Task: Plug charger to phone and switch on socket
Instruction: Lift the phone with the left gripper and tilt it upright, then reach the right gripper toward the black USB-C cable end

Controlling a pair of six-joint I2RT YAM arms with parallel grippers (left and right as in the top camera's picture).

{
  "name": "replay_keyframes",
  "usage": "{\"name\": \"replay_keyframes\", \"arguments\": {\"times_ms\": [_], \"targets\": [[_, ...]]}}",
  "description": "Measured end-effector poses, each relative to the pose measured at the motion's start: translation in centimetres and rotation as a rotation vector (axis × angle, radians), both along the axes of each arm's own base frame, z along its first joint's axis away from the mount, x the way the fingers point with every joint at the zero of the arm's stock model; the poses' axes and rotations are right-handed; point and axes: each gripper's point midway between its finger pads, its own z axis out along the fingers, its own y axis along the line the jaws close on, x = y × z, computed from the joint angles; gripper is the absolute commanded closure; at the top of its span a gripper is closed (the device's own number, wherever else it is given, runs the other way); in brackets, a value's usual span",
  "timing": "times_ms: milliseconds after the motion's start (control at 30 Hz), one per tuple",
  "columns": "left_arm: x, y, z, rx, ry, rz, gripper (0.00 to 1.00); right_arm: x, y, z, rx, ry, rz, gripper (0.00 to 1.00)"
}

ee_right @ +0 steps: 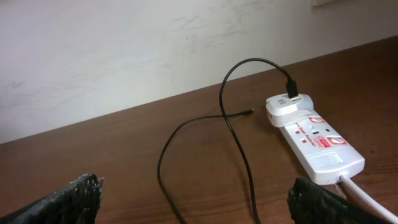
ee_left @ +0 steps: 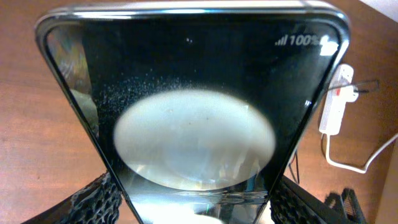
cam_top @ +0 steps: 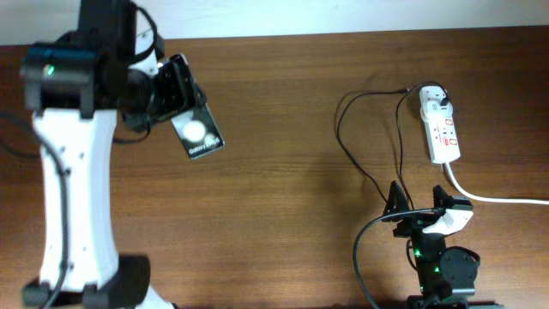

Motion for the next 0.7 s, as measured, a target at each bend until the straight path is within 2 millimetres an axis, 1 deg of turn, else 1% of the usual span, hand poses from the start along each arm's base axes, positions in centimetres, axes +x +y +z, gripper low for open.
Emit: {"name": "replay_keyframes", "arguments": {"times_ms": [33,67,133,167,233,267,300,333,367,400,467,500,533,567,633,667,700], "targets": [[-1.2,0.1,0.2,0.001,-0.001,-0.002,0.46,0.0,0.0,0.0,0.000,-0.002,0.000,0.01],[-3.2,0.3,-0.2,0.004,0.022,-0.003,0.46,0.0,0.0,0.0,0.000,0.000,0.000,0.01],[-5.5,0.6,-0.4,0.005,0.031,-0.003,0.45,0.0,0.0,0.0,0.000,0.000,0.000,0.01],[-7.2,0.8,-0.4,0.005,0.035,-0.003,0.45,0.0,0.0,0.0,0.000,-0.001,0.000,0.01],[-9.5,1.0,-0.5,0.004,0.022,-0.003,0.45,0.0,0.0,0.0,0.000,-0.001,0.000,0.01],[-11.3,1.2,-1.0,0.005,0.034,-0.002,0.45,0.0,0.0,0.0,0.000,0.000,0.000,0.01],[-12.4,1.4,-1.6,0.003,0.040,0.002,0.45,0.0,0.0,0.0,0.000,0.000,0.000,0.01],[-13.0,1.4,-2.1,0.001,0.049,0.008,0.45,0.0,0.0,0.0,0.000,0.000,0.000,0.01],[-13.5,1.5,-3.0,-0.001,0.065,0.018,0.45,0.0,0.0,0.0,0.000,-0.001,0.000,0.01],[-13.5,1.5,-4.3,-0.005,0.085,0.033,0.45,0.0,0.0,0.0,0.000,-0.001,0.000,0.01],[-13.0,1.4,-6.5,-0.017,0.125,0.063,0.46,0.0,0.0,0.0,0.000,-0.002,0.000,0.01],[-12.3,1.0,-8.2,-0.039,0.139,0.073,0.46,0.0,0.0,0.0,0.000,0.000,0.000,0.01],[-11.9,0.7,-9.3,-0.057,0.150,0.077,0.46,0.0,0.0,0.0,0.000,-0.001,0.000,0.01],[-11.4,0.2,-11.2,-0.082,0.175,0.087,0.46,0.0,0.0,0.0,0.000,-0.001,0.000,0.01],[-11.2,-0.1,-14.0,-0.114,0.221,0.130,0.46,0.0,0.0,0.0,0.001,-0.001,0.000,0.01],[-11.6,-0.3,-15.3,-0.121,0.261,0.140,0.46,0.0,0.0,0.0,0.000,-0.001,0.000,0.01],[-11.2,-0.6,-15.8,-0.147,0.251,0.141,0.45,0.0,0.0,0.0,0.000,-0.002,-0.001,0.02]]}}
